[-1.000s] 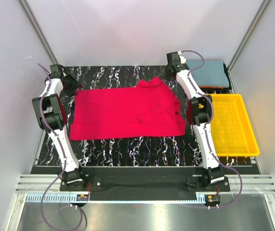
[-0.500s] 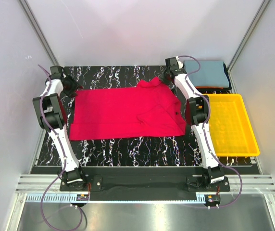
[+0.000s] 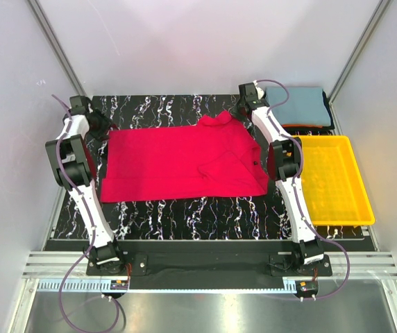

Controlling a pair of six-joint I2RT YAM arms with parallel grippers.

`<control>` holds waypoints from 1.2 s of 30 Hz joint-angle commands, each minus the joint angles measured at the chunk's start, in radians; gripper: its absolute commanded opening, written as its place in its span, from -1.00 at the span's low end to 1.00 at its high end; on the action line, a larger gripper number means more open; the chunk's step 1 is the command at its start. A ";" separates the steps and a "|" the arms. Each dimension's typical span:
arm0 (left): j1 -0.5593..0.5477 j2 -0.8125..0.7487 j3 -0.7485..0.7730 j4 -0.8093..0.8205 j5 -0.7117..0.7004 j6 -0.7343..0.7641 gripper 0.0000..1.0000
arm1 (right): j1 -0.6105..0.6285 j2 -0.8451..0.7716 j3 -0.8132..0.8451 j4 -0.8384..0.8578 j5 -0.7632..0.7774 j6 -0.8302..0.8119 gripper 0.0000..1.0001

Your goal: Fold and stack the t-shirts

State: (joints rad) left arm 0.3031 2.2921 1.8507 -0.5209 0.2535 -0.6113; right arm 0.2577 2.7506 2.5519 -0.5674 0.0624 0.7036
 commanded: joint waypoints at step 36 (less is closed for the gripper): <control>0.062 0.109 0.100 0.030 0.119 0.148 -0.11 | -0.008 -0.198 -0.099 0.159 -0.122 -0.058 -1.00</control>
State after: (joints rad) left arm 0.3660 2.3726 1.9186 -0.5003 0.3565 -0.4862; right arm 0.2543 2.6469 2.4569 -0.4503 -0.0471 0.6552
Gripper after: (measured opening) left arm 0.460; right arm 0.011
